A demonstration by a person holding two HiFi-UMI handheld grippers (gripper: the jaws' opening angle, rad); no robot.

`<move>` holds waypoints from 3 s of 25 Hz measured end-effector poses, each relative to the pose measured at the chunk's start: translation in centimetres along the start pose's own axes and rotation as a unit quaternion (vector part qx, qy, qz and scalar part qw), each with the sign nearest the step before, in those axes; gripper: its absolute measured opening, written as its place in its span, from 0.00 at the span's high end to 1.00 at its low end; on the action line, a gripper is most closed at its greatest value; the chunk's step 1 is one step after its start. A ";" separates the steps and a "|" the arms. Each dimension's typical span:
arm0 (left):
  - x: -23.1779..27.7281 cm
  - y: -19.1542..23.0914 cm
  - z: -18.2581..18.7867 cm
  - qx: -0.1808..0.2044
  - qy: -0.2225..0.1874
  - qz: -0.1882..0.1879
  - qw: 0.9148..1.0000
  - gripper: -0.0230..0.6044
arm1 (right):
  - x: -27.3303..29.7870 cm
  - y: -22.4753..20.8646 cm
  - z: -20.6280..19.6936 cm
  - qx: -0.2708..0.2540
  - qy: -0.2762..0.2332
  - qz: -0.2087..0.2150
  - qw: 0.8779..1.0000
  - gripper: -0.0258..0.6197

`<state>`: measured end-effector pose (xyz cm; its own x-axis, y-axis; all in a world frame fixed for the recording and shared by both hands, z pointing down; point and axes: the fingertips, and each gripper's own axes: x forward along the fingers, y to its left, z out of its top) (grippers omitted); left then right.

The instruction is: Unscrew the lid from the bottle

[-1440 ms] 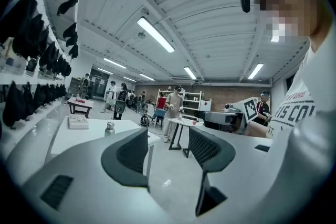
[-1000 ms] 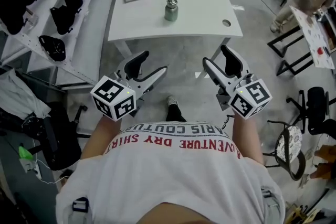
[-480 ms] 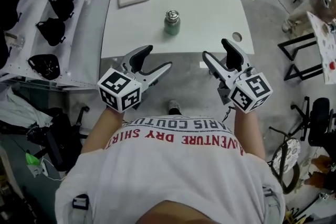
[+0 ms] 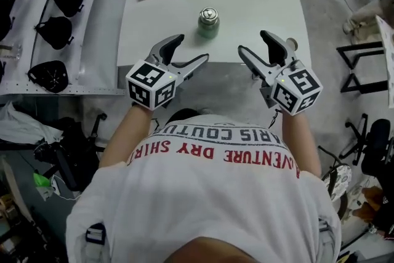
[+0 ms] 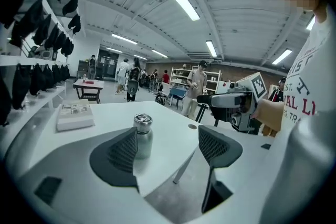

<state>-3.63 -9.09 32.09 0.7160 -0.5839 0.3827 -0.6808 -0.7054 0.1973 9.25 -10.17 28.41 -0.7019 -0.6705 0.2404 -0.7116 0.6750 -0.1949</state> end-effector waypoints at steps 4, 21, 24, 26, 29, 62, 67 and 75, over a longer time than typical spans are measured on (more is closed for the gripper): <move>1.3 1.7 -0.6 0.000 -0.011 0.006 1.000 0.39 | 2.1 0.0 -1.1 -0.002 0.015 0.011 1.000 0.48; 9.0 6.7 -5.3 0.008 0.016 -0.023 1.000 0.39 | 10.1 -1.6 -5.3 -0.003 0.065 0.029 0.997 0.48; 10.1 7.3 -5.6 0.023 0.010 -0.028 0.999 0.38 | 11.3 -1.8 -5.6 -0.014 0.068 0.033 0.997 0.48; 10.9 7.6 -5.8 0.032 0.009 -0.033 0.999 0.38 | 11.9 -2.0 -5.5 -0.022 0.068 0.034 0.997 0.48; 12.0 7.7 -5.8 0.044 0.009 -0.047 0.998 0.38 | 12.7 -2.2 -5.4 -0.029 0.066 0.038 0.997 0.48; 14.4 7.1 -5.5 0.108 0.027 -0.124 0.986 0.38 | 16.4 -1.0 -5.3 -0.138 0.049 0.106 0.983 0.58; 14.4 7.2 -5.5 0.127 0.038 -0.162 0.978 0.38 | 16.6 -1.2 -5.3 -0.143 0.057 0.132 0.979 0.58; 14.6 6.9 -5.5 0.158 0.061 -0.224 0.960 0.38 | 16.5 -1.1 -5.0 -0.170 0.074 0.202 0.962 0.58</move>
<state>1.24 -20.27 43.96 0.8896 -0.1560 0.4294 -0.2140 -0.9727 0.0898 -1.39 -20.41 37.35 -0.8891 -0.2985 0.3470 -0.3129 0.9497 0.0152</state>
